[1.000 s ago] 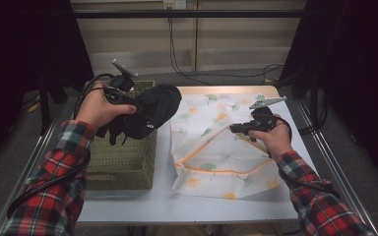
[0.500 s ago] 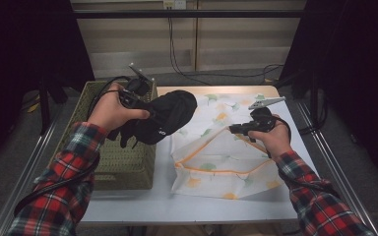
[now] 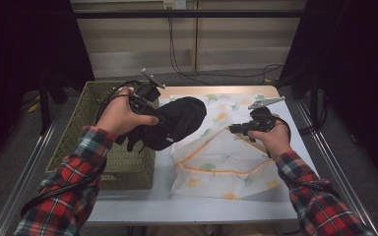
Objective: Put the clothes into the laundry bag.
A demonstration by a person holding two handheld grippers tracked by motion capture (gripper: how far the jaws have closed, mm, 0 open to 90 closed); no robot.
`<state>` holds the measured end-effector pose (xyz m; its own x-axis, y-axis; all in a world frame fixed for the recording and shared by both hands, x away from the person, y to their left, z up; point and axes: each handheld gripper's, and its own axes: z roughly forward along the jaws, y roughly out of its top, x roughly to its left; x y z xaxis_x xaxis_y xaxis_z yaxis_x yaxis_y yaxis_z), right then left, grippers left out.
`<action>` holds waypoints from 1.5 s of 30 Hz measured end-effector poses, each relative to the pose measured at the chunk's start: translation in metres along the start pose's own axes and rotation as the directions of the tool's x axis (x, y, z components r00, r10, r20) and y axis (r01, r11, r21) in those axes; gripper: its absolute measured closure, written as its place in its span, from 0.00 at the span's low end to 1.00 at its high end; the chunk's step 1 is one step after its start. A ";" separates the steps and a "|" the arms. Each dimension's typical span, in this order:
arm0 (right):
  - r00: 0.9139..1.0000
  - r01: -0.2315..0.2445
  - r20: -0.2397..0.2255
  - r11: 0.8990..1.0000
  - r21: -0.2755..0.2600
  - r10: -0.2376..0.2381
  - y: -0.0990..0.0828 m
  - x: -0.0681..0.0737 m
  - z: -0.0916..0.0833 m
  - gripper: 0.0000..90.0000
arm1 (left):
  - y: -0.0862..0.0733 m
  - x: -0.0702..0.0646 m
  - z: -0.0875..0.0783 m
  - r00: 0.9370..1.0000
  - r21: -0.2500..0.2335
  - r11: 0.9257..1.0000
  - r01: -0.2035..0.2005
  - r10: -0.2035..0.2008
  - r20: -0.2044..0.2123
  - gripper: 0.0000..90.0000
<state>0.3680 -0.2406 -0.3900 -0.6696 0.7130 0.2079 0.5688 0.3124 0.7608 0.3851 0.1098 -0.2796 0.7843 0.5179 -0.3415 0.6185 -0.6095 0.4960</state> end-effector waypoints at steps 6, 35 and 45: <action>1.000 -0.005 0.002 1.000 -0.002 0.005 0.001 0.001 0.000 1.00 | 0.000 -0.005 0.006 1.000 0.000 1.000 -0.014 0.014 0.013 0.64; 1.000 -0.014 0.009 1.000 -0.011 0.014 0.001 0.001 0.001 1.00 | -0.008 -0.028 0.043 0.992 0.057 0.995 -0.079 0.073 0.102 0.64; 1.000 -0.014 0.008 1.000 -0.010 0.014 0.001 0.001 0.001 1.00 | -0.012 -0.033 0.058 0.987 0.080 0.992 -0.097 0.086 0.134 0.64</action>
<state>0.3683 -0.2384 -0.3896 -0.6579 0.7221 0.2140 0.5733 0.2959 0.7641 0.3543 0.0651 -0.3210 0.8337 0.3786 -0.4019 0.5415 -0.7031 0.4610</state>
